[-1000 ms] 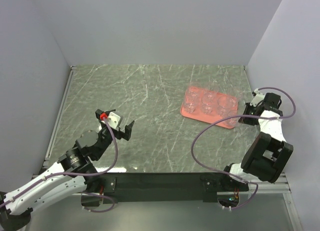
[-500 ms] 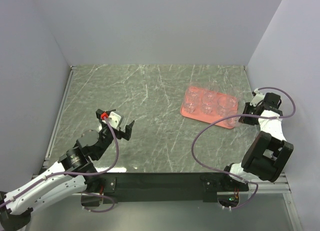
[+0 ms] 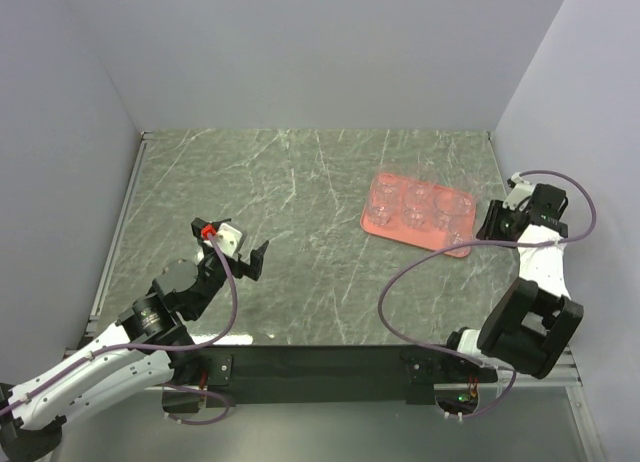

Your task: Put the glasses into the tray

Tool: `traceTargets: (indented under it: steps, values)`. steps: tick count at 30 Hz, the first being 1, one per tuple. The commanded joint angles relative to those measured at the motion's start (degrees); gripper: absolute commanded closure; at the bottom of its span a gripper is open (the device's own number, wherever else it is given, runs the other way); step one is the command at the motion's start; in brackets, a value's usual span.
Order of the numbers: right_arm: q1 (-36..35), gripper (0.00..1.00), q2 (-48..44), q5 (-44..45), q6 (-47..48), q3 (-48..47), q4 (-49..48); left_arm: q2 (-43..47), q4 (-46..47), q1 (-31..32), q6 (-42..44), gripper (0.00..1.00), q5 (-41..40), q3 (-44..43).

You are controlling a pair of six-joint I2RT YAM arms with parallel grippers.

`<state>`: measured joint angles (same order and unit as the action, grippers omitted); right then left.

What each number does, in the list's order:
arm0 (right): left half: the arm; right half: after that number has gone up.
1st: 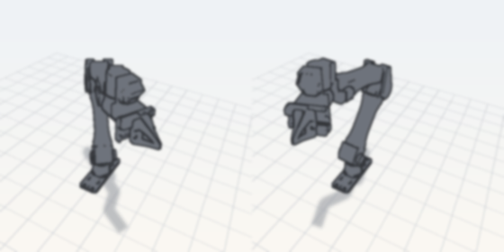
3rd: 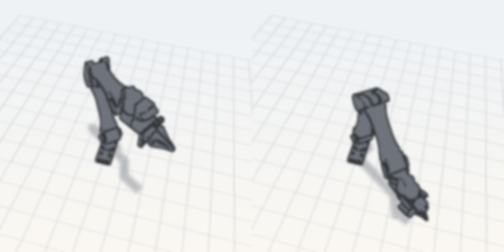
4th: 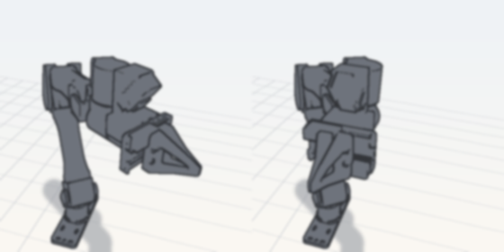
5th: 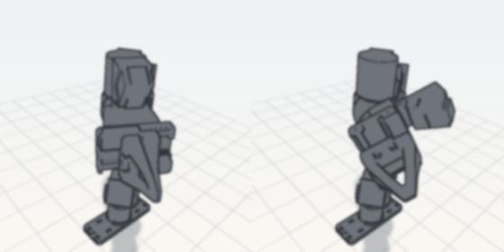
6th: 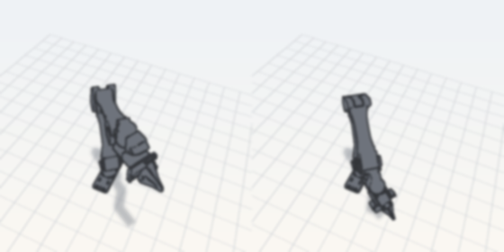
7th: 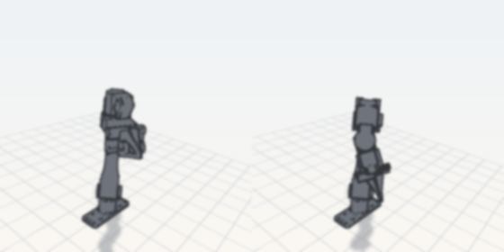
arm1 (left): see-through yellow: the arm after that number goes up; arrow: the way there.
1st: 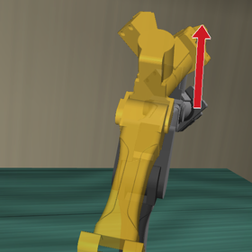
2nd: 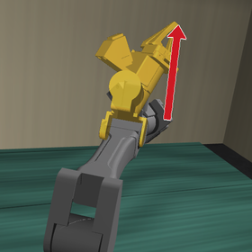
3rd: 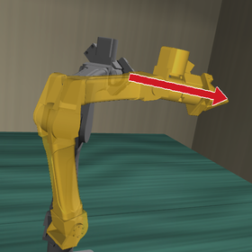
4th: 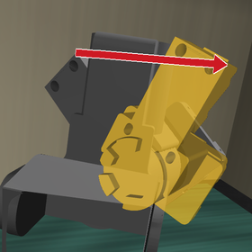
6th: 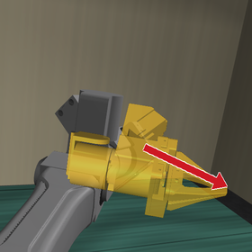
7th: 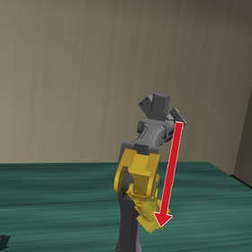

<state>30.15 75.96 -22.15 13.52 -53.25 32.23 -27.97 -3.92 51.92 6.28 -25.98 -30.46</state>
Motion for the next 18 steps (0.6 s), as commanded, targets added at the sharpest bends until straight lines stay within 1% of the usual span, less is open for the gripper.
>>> traceTargets:
  steps: [1,2,8,13,16,18]
  values:
    - [0.35,0.55,-5.28,-0.26,1.51,-2.56,0.38,0.54,1.55,-0.42,-1.01,0.01,-0.92,-0.04]
    - [0.35,0.55,-6.17,-0.35,1.86,-2.56,0.38,0.63,1.64,-0.42,-1.10,0.01,-1.00,-0.04]
    - [0.35,0.41,-13.81,-1.84,3.00,-0.89,0.56,0.28,1.46,-0.59,-1.45,0.01,-1.27,-0.13]
    - [0.43,0.34,-21.36,-3.95,3.97,1.92,-0.23,-0.33,1.11,-0.94,-2.41,0.01,-2.32,-0.57]
    - [0.43,0.32,-25.76,-4.74,3.80,3.77,-1.46,-0.77,1.02,-1.73,-3.55,0.01,-3.11,-0.83]
    - [0.44,0.25,-27.88,-4.22,2.05,5.09,-2.95,-1.12,1.28,-2.61,-4.69,0.01,-3.81,-1.01]
